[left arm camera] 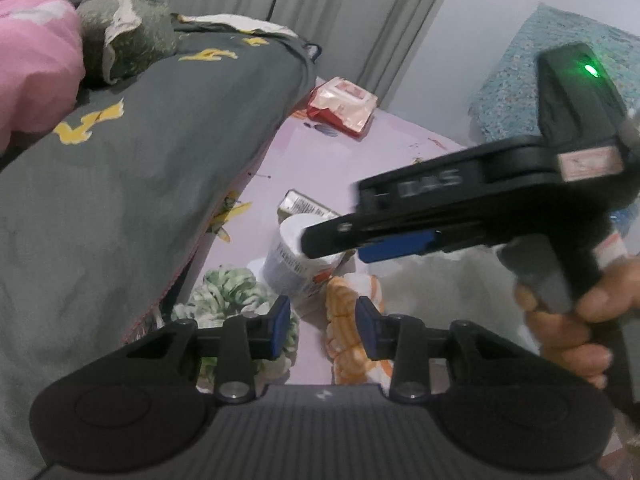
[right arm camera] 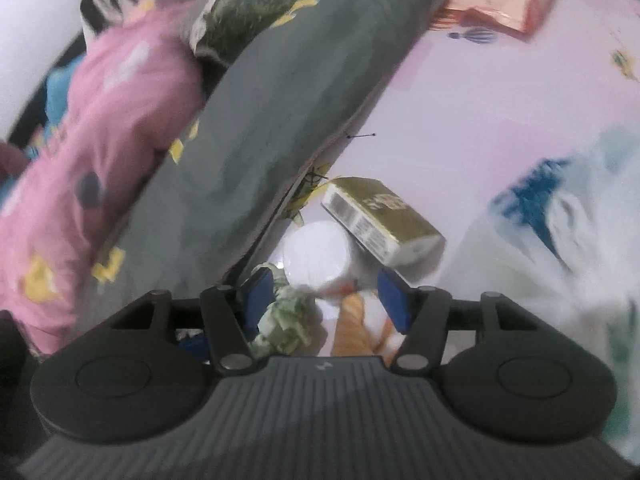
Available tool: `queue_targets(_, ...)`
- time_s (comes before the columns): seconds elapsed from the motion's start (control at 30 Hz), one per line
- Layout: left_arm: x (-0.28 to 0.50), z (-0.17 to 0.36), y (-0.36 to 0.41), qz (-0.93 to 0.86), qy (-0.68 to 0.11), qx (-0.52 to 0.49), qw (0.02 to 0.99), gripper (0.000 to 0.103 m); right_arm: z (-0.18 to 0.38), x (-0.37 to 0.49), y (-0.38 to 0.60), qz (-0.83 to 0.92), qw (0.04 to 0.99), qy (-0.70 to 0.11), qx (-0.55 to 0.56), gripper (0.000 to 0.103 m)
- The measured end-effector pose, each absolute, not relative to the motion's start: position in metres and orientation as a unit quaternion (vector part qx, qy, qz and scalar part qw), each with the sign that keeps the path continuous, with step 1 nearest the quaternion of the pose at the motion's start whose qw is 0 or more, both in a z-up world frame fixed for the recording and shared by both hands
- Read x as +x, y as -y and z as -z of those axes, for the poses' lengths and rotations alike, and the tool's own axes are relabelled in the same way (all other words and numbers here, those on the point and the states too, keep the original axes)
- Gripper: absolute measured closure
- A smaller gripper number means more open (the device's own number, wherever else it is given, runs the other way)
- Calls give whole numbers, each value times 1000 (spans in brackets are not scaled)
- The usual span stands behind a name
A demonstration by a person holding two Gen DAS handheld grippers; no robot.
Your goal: Organize soft objects
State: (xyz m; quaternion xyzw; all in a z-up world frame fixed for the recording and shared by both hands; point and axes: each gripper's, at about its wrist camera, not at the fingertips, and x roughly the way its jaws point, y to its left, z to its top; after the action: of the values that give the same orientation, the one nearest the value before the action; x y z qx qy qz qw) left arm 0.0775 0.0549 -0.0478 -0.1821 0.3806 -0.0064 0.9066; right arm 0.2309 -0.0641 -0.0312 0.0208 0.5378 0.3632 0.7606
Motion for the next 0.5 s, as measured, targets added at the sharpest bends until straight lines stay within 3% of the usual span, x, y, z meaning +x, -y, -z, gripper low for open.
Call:
queue_targets(0.17, 78, 55, -57, -2, -387, -189, 902, 69, 47, 231, 31, -359, 767, -530, -33, 46)
queue_targets(0.27, 76, 57, -58, -3, -388, -188, 902, 69, 51, 232, 27, -358, 776, -517, -43, 53)
queue_targets(0.4, 73, 55, -60, -6, -379, -188, 906, 66, 56, 250, 45, -355, 769, -531, 39, 54)
queue_targets(0.5, 73, 51, -59, -7, -373, -182, 910, 58, 66, 267, 67, -350, 742, -556, 134, 54)
